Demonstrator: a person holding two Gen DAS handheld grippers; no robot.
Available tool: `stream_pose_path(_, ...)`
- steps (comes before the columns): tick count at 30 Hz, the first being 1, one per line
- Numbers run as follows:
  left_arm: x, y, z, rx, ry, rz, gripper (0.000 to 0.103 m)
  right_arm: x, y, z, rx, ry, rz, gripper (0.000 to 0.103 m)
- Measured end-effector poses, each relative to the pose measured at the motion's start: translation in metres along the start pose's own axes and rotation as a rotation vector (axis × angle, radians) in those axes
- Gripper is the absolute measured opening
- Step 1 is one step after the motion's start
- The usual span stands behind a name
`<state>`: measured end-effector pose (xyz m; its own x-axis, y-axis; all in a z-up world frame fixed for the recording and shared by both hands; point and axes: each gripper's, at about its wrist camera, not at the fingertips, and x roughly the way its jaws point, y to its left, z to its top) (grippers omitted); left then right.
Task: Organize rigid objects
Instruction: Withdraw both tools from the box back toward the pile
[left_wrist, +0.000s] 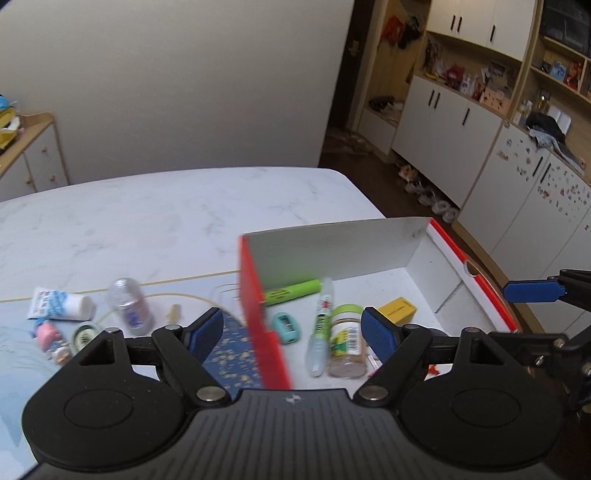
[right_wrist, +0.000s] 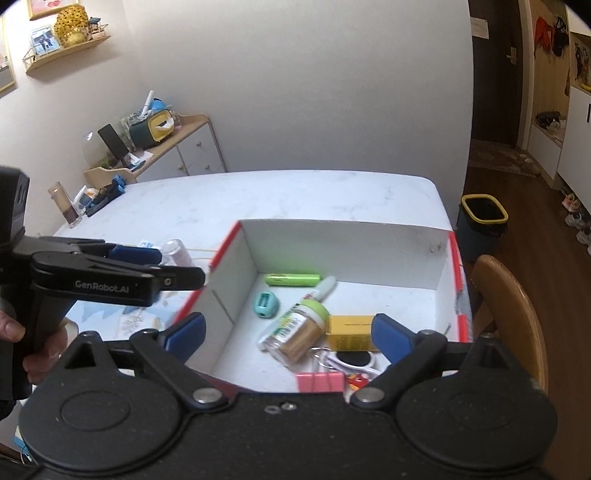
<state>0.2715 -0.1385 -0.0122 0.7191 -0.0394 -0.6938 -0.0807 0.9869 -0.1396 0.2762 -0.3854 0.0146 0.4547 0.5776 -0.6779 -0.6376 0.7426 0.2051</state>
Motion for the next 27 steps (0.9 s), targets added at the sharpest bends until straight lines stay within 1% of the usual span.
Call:
stream_pose_path(4,-0.016,0.026,-0.011,-0.022,-0.014,0.010,0.084,0.000,0.020,0.001,0.003,-0.010,0.012,0.097)
stream_pose_path(7,-0.027,0.047,-0.020,-0.018,-0.018,0.026,0.085,0.005,0.037,0.001,0.009,-0.006,0.016,0.097)
stream_pose_path(10,-0.035,0.070,-0.029,-0.018,-0.013,0.032,0.085,0.013,0.055,0.002,0.016,-0.003,0.016,0.097)
stream_pose_path(16,-0.047,0.116,-0.045,-0.007,0.003,0.030,0.085,0.034,0.099,0.003,0.018,0.000,0.007,0.101)
stream_pose_path(18,-0.049,0.131,-0.049,-0.008,0.010,0.024,0.090,0.042,0.113,0.003,0.023,0.002,0.007,0.101)
stream_pose_path(20,-0.051,0.146,-0.052,-0.009,0.006,0.021,0.101,0.050,0.126,0.003,0.025,0.003,-0.001,0.101)
stream_pose_path(27,-0.049,0.186,-0.061,0.004,-0.006,0.022,0.102,0.075,0.164,0.006,0.035,0.017,-0.021,0.102)
